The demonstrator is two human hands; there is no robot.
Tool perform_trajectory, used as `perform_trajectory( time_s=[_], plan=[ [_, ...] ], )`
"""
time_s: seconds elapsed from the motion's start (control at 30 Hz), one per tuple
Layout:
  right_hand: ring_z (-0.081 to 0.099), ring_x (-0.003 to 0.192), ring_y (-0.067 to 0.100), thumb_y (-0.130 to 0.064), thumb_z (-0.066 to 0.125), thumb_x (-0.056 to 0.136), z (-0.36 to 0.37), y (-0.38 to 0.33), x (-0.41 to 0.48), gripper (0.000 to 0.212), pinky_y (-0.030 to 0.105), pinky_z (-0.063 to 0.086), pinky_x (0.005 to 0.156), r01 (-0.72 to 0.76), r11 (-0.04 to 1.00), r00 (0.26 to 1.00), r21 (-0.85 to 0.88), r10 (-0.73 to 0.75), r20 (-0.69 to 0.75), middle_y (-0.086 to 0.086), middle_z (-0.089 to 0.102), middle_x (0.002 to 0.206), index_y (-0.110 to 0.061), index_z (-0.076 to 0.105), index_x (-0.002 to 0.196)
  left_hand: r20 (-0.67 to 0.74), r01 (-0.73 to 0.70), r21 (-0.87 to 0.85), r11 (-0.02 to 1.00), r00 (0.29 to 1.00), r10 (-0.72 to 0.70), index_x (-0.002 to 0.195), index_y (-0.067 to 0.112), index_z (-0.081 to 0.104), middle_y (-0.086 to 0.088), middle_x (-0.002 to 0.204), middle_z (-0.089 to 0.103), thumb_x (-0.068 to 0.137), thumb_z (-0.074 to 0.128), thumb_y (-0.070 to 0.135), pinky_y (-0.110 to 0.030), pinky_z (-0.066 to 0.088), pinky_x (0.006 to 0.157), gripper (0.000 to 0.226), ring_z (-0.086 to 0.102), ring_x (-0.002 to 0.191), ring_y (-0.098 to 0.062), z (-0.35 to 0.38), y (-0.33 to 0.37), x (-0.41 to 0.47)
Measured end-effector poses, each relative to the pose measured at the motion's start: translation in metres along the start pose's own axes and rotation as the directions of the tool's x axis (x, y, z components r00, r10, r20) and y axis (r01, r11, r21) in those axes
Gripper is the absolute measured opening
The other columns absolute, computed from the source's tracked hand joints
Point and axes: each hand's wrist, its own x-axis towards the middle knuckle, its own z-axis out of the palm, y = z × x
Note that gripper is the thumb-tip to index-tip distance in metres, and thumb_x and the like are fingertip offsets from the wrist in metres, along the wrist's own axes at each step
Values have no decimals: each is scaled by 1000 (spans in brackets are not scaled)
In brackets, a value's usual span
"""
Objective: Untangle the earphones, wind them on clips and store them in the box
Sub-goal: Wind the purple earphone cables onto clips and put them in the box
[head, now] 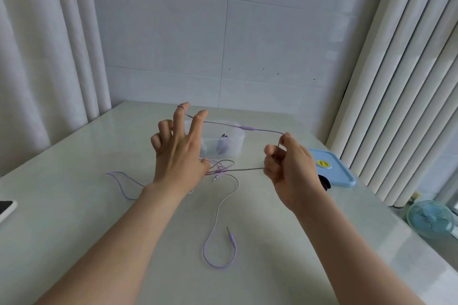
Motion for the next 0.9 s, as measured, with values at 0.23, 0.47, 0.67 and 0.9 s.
perform_trajectory(
  time_s=[0.23,0.47,0.67,0.9],
  plan=[
    [42,49,16,-24,78,82,-4,6,-6,24,26,35,48,492,510,858,-706,-424,291,-8,54,53,-24,56,93,55,-35,-3,999,998,35,146,38,43,-1,169,10,54,78,23,-38,29,82,99,33,115,-30,2,0,-5],
    [64,71,-4,-58,73,87,-10,9,-4,19,13,33,51,452,66,891,-890,-89,446,-27,73,74,-40,77,89,16,-4,-4,1000,1000,4,103,37,62,4,171,15,60,76,23,-37,20,77,47,31,109,-27,1,-7,-3],
    [58,73,-1,-39,81,88,-4,9,-4,9,16,43,70,463,444,886,-767,-262,383,-19,68,89,-34,82,81,-10,27,-37,999,1000,-27,82,33,69,9,169,22,74,65,56,-37,19,80,25,31,111,-26,0,-4,-2],
    [41,131,19,-39,76,89,-1,6,-9,7,48,32,114,391,384,759,-837,-648,57,-8,43,138,-37,77,83,29,17,-92,996,999,-15,54,23,61,16,154,47,87,35,60,-35,11,78,56,26,114,-22,2,7,-2]
  ],
)
